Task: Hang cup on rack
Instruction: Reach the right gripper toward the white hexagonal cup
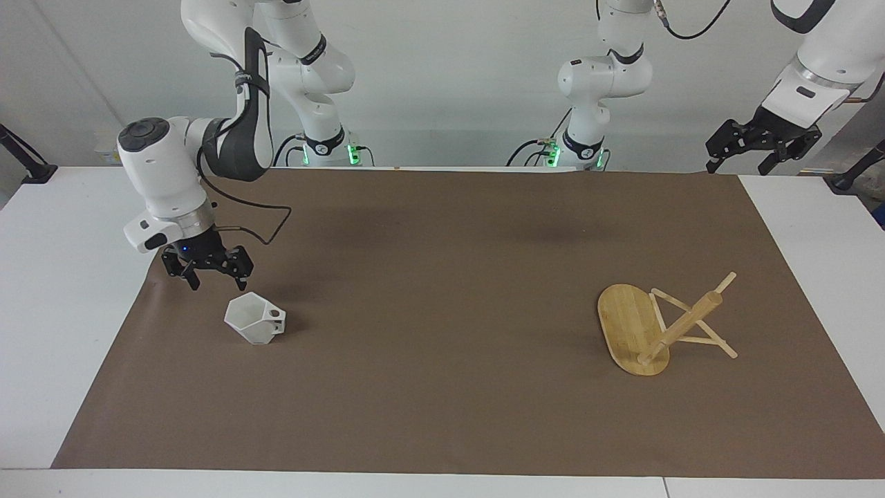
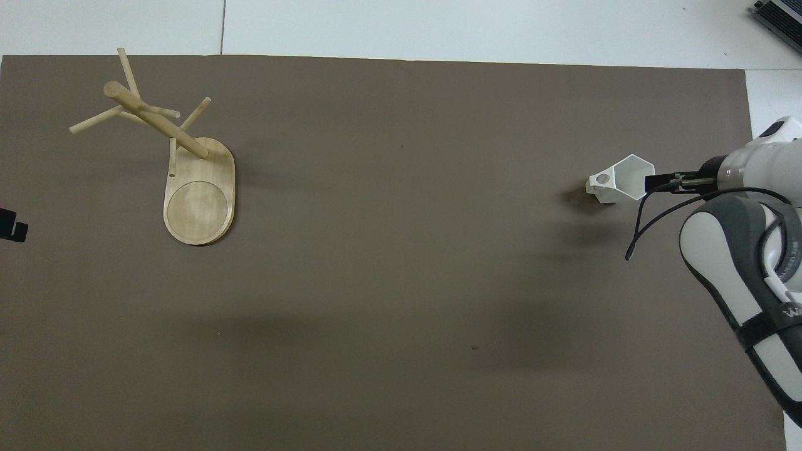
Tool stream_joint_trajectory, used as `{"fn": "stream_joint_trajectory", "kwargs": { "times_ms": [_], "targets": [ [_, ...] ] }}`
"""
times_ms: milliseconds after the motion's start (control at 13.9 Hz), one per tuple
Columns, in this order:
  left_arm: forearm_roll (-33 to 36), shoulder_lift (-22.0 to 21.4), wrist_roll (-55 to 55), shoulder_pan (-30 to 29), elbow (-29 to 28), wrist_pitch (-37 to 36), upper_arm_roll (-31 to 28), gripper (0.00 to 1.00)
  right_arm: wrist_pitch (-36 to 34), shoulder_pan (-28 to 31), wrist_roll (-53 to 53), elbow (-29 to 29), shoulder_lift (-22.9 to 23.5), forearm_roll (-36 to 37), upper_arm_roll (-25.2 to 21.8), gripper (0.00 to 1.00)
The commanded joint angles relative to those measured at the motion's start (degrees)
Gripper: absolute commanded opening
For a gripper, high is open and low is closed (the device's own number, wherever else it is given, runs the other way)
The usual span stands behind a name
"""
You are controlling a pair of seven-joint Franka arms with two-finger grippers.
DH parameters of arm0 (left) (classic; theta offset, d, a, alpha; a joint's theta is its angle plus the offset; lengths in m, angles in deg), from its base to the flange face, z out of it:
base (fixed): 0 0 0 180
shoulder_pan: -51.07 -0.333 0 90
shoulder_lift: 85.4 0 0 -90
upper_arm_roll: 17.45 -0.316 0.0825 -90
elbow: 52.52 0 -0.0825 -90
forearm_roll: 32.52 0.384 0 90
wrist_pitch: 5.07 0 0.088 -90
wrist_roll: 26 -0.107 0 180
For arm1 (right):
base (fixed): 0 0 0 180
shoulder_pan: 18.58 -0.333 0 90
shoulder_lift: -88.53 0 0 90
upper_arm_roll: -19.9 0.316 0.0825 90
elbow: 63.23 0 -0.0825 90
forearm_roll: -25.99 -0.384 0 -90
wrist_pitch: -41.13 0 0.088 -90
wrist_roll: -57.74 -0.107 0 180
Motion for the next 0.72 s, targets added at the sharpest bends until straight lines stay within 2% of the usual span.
{"fn": "stream_joint_trajectory", "kwargs": {
  "times_ms": [0,358,645],
  "targets": [
    [0.66,-1.21,-0.17,0.18,-1.28,-0.21,-0.14,1.0,2.79,0.31,1.82,0.03,1.95,-0.11,0.36,1.0],
    [0.66,-1.21,-0.17,0.18,-1.28,-0.21,-0.14,1.0,8.14,0.4,1.47,0.04,4.86,-0.2,0.45,1.0],
    [0.66,-1.21,-0.17,0.18,-1.28,-0.21,-0.14,1.0,7.63,0.4,1.03,-0.05,5.65,-3.0,0.45,1.0]
  ]
}}
